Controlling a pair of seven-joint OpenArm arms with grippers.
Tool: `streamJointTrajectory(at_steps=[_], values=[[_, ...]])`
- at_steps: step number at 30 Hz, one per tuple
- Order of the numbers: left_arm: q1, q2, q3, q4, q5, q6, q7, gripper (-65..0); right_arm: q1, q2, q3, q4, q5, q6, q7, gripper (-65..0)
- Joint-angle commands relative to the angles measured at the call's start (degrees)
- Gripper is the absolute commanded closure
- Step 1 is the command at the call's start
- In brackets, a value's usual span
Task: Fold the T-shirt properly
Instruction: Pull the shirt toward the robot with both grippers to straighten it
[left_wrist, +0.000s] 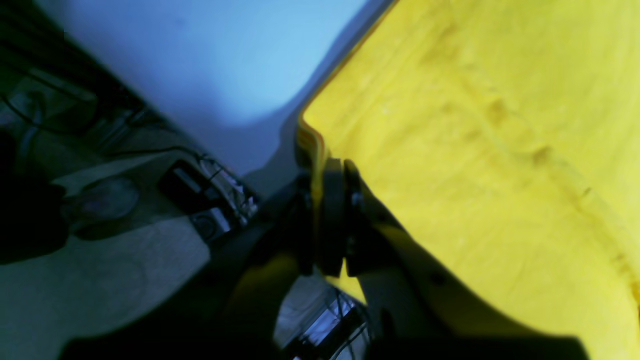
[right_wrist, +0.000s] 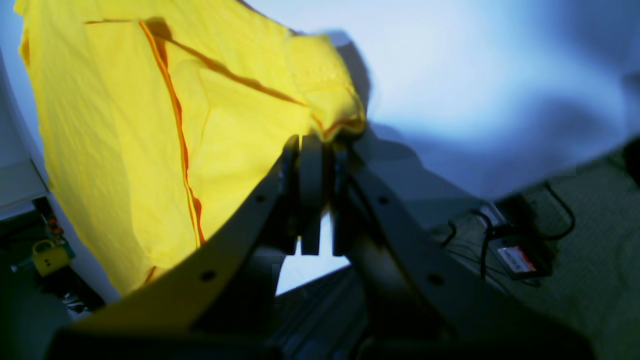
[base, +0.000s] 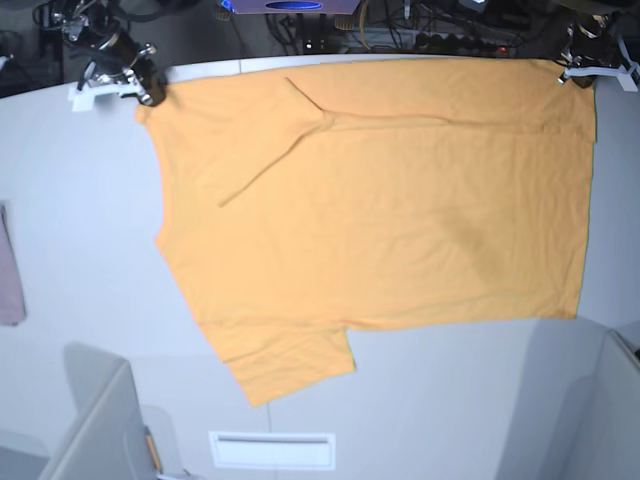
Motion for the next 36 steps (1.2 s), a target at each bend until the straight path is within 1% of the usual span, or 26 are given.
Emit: streamJointTrajectory(at_steps=[1,2,4,7,10,14,19,26,36], values=[[1.2,-0.7,-0.4,1.0,-0.3,-0.2,-0.8,0.0,-1.1,0.6,1.6,0.8,-1.5,-0.4,-0.2,0.0],[1.5,-0.7,-0.4,1.1,-0.3,-0.2,-0.8,0.0,-1.3,0.6,2.5,1.1,-1.5,0.1,-0.3,0.0],[2.1,-0.7,-0.4,1.1,-0.3,-0.2,-0.8,0.0,-2.6,0.6,4.1,2.0,-1.5,2.3,-1.2,0.0],[2.7,-0.6,-0.4,1.1,-0.3,-0.2,-0.8,0.0,-3.3,0.3,7.2,4.0,-1.5,4.1,-4.2,0.0],[2.7,0.2,-0.7,1.1,-0.3,-0.2,-0.8,0.0,-3.3,0.2,9.0,3.8,-1.5,4.2,-6.6,0.0],[3.1,1.0,-0.8,3.1,-0.2,-0.2,-0.8,0.0,-2.8,0.3,8.9,3.9,-1.6,4.2,-6.9,0.0],[4.6,3.3,-0.8,8.3,-0.1,-0.2,-0.8,0.0,-2.6,0.3,8.9,3.9,-1.6,4.2,-7.0,0.0],[5.7,3.4,-0.8,8.5,-0.2,-0.2,-0.8,0.0,-2.6,0.4,8.8,3.8,-1.6,4.2,-7.0,0.0],[6.6,4.5,-0.9,8.5,-0.1,-0.2,-0.8,0.0,-2.8,0.4,8.9,3.7,-1.7,4.2,-7.1,0.0]])
